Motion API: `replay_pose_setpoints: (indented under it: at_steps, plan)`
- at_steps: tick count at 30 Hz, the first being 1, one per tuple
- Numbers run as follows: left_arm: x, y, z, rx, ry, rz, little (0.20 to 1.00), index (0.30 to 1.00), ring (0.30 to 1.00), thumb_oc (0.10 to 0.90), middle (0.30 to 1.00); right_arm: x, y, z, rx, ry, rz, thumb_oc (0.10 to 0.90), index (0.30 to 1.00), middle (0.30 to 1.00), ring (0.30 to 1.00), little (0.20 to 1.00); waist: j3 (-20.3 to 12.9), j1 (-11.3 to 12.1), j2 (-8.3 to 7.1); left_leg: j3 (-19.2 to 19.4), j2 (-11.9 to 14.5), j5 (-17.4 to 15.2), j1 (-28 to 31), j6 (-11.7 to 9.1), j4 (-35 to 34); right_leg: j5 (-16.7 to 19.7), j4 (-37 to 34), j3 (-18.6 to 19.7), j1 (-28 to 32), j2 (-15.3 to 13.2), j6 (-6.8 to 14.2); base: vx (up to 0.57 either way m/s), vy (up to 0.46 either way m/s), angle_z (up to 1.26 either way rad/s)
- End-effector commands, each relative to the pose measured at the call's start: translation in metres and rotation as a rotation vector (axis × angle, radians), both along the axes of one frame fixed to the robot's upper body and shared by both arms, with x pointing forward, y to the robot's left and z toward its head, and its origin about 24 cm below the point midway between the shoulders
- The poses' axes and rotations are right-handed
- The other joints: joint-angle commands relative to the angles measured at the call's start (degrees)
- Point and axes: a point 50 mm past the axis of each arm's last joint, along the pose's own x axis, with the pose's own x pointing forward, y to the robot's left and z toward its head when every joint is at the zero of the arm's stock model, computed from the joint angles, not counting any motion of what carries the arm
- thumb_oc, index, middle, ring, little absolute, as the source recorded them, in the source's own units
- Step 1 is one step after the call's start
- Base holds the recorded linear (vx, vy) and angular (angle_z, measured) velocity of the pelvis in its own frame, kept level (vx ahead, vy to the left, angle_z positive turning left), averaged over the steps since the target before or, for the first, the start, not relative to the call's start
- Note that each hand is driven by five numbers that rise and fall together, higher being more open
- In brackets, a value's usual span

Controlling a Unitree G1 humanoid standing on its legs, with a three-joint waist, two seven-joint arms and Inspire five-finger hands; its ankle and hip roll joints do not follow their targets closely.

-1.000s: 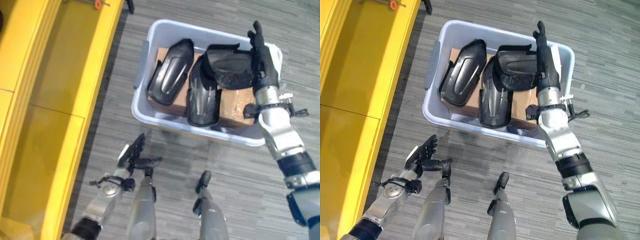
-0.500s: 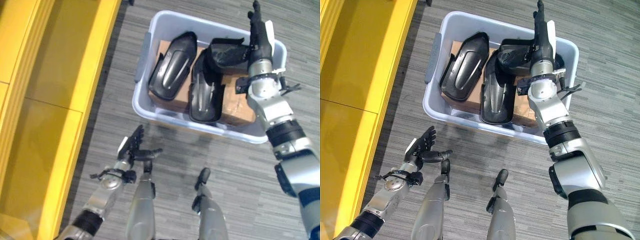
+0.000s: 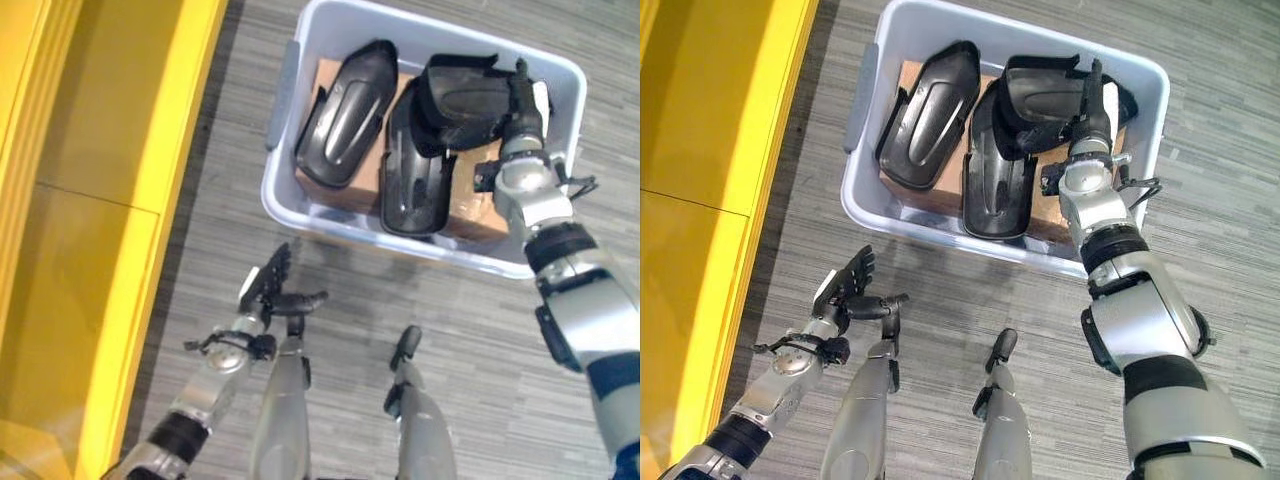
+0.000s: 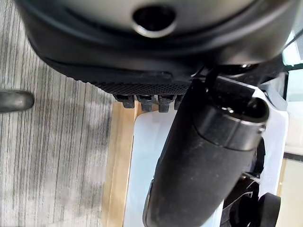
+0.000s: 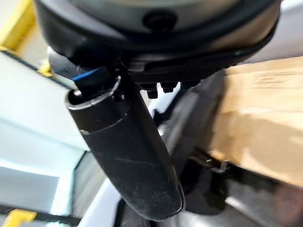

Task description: Move parts from the plastic box to the shelf.

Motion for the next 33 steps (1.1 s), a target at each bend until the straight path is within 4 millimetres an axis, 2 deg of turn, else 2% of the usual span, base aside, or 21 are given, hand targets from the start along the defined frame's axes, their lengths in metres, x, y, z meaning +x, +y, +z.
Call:
replay_pose_setpoints:
  at_steps: [1,6,15,26,30,33]
  plan:
    - [-0.004,-0.009,0.021,-0.037,-0.137,-0.05,1.0,1.0,1.0,0.9,1.0,-0.011,-0.007,0.081,-0.03,-0.252,-0.025,0.9,1.0,1.0,1.0,1.0,-2.4,1.5,1.06,-0.6,0.6,2.8,3.4,-0.1,-5.8,-3.9,6.9,1.5,4.1,-3.6,3.9,0.0,0.0,0.0]
    - [-0.001,-0.014,0.022,-0.04,-0.144,-0.055,1.0,1.0,1.0,0.9,1.0,-0.012,-0.01,0.086,-0.016,-0.254,-0.031,0.9,1.0,1.0,1.0,1.0,-2.0,1.8,1.38,-0.9,0.3,2.7,2.3,0.0,-5.4,-3.7,6.8,1.3,3.6,-3.6,4.1,0.01,-0.001,0.0]
    - [0.001,-0.015,0.023,-0.041,-0.148,-0.048,1.0,1.0,1.0,0.9,1.0,-0.013,0.014,0.103,-0.076,-0.309,0.045,0.9,1.0,1.0,1.0,1.0,-1.9,2.0,1.01,-1.2,0.0,2.4,1.0,0.3,-4.8,-3.7,6.8,0.9,3.5,-3.5,4.1,0.01,0.001,0.0]
    - [0.003,-0.014,0.025,-0.047,-0.156,-0.033,1.0,1.0,1.0,0.9,1.0,-0.017,0.025,0.116,-0.086,-0.36,0.076,0.9,1.0,1.0,1.0,1.0,-1.6,2.3,0.78,-1.8,-0.5,2.1,-0.2,0.5,-4.2,-3.3,6.5,0.3,3.4,-3.4,4.2,0.01,0.003,0.05]
    - [0.002,-0.012,0.024,-0.048,-0.151,-0.018,1.0,1.0,1.0,0.9,1.0,-0.02,0.038,0.122,-0.107,-0.396,0.117,0.9,1.0,1.0,1.0,1.0,-1.2,2.2,0.48,-1.9,-0.7,1.8,-0.7,0.6,-3.5,-3.0,6.6,0.6,3.3,-3.4,4.2,0.0,0.006,0.03]
    - [0.003,-0.012,0.025,-0.053,-0.153,-0.017,1.0,1.0,1.0,0.9,1.0,-0.017,0.04,0.118,-0.126,-0.376,0.118,0.9,1.0,1.0,1.0,1.0,-1.2,2.3,0.36,-1.9,-0.7,1.7,-1.0,0.7,-3.3,-3.2,6.7,0.5,3.3,-3.3,4.1,0.0,0.0,0.0]
